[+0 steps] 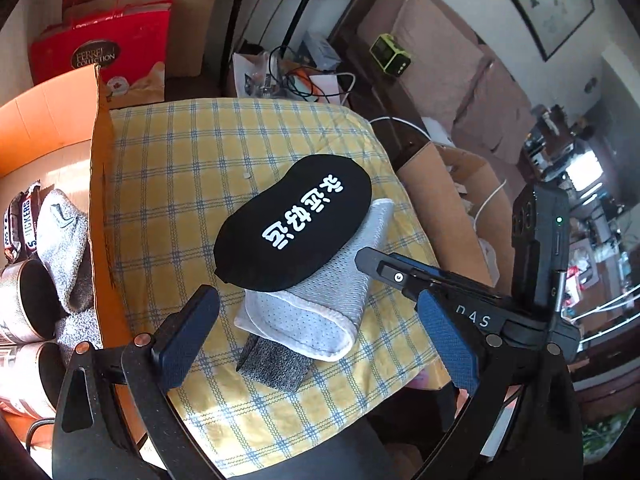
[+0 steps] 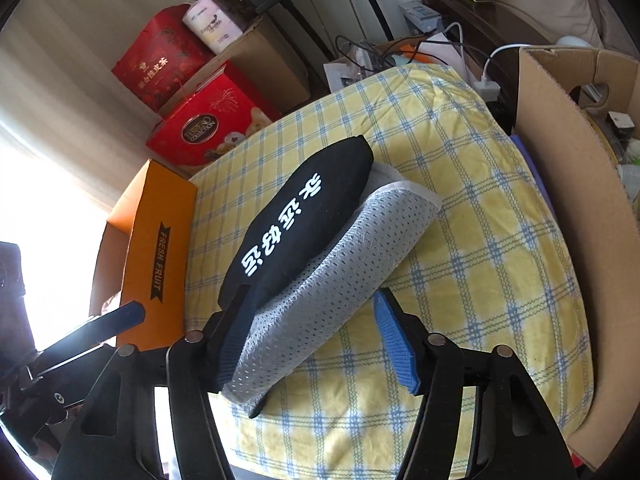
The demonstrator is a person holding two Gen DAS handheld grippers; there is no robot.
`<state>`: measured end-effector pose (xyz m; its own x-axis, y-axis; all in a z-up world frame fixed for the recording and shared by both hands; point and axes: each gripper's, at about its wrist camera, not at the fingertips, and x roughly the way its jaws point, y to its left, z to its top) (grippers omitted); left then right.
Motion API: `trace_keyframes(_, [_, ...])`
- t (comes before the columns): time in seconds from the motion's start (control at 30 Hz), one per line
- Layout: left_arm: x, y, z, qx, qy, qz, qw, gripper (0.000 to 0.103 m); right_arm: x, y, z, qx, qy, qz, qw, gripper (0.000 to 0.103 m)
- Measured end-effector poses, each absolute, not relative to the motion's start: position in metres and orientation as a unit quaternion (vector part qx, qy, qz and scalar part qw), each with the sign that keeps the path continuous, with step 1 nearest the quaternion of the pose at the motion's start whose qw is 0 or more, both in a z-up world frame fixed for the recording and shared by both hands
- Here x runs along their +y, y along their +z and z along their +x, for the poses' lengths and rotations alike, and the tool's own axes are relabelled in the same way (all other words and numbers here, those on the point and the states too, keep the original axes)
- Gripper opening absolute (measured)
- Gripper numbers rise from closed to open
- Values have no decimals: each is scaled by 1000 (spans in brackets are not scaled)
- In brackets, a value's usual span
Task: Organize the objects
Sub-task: 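Move the right gripper to the black eye mask on the bed, then close the right gripper on the black eye mask and lift it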
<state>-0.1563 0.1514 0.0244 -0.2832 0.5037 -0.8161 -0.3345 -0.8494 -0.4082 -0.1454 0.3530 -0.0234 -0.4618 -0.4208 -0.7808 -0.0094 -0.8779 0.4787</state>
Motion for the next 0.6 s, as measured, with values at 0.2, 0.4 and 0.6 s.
trace_keyframes(0.2, [162, 20, -167, -78, 801, -538, 253, 100, 358, -33, -145, -223, -828, 500, 123, 34])
trace_keyframes(0.4, [170, 13, -169, -72, 791, -547, 264, 100, 368, -27, -138, -243, -831, 478, 147, 13])
trace_keyframes(0.6, [179, 6, -158, -29, 798, -542, 261, 100, 373, -19, -139, -229, -837, 479, 131, 10])
